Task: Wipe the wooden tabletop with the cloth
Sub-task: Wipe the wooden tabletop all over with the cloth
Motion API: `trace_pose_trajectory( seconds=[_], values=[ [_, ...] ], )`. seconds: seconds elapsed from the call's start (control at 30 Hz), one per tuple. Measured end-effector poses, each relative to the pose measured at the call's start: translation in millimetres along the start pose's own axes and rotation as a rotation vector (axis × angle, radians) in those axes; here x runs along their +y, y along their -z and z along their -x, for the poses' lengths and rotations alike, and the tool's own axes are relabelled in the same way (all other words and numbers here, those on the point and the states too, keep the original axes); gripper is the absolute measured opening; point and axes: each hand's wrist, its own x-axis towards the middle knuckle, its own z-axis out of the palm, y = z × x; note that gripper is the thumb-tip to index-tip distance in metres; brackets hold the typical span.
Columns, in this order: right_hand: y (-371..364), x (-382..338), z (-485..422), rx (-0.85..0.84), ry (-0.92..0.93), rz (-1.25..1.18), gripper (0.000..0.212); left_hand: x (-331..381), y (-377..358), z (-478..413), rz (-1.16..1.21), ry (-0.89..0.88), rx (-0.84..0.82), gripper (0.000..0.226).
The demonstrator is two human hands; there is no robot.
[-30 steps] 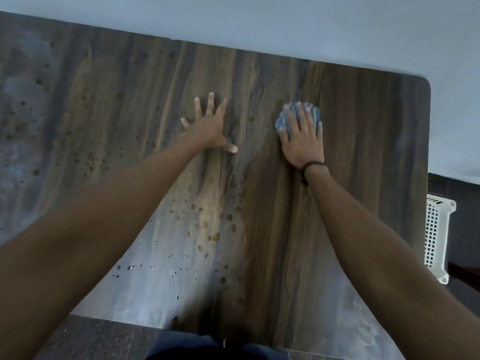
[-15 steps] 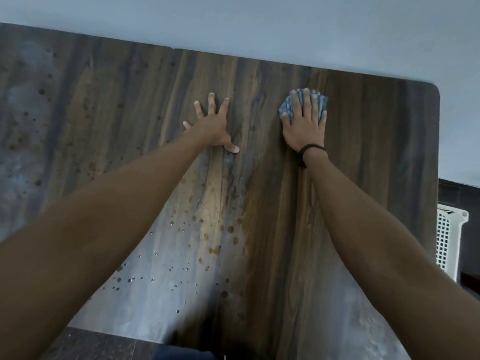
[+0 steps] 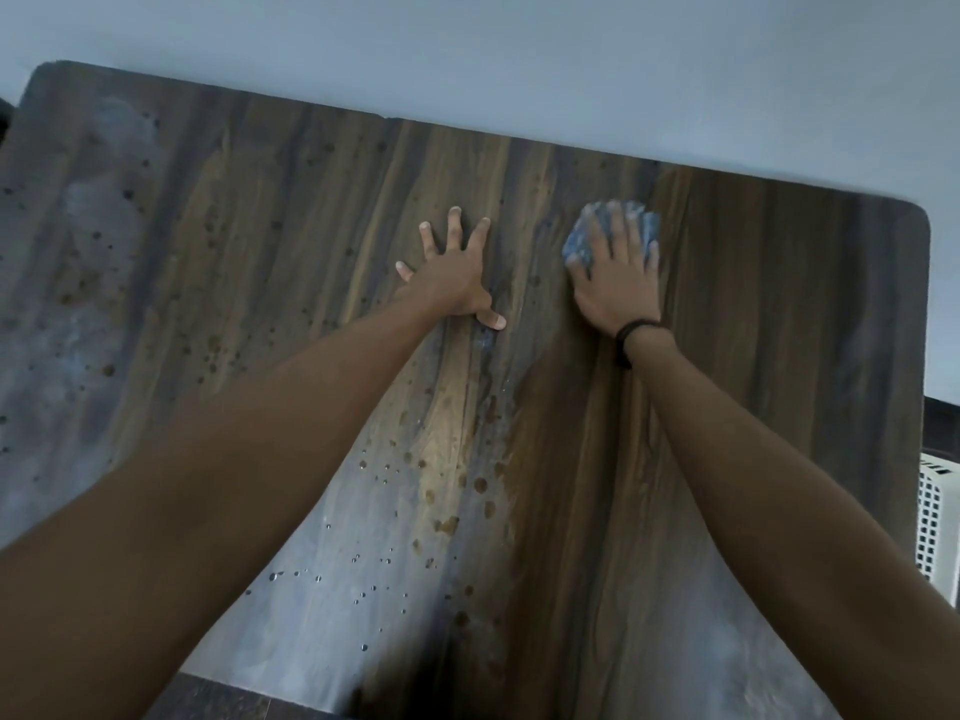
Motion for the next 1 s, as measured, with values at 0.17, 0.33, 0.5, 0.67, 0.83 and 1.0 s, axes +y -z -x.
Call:
trace_pose_trajectory(
  seconds=[0.17,0.33,0.5,0.67,0.83,1.0],
  values=[
    [9,26,-17,0.023,0.072,0.061,0.058,1,-1,-2,0.003,0.016,-0.007,0.139],
    [31,31,-82,0.04,-0.202,-0.006,0.062,1,0,0,0.002,0.017,-0.004,0.138],
    [6,12,-44,0.009,0.145,0.074,0.058,5,1,-1,0.008,0.028,-0.014,0.139],
    [21,2,-79,0.013,-0.103,-0.025,0.06,4,1,-1,0.019,0.028,-0.012,0.139],
    [2,-17,-69,-0.016,0.185,0.08,0.057,4,1,0,0.018,0.02,-0.007,0.139],
    [13,-23,-94,-0.02,-0.065,-0.014,0.06,1,2,1,0.018,0.02,-0.018,0.139]
  ],
)
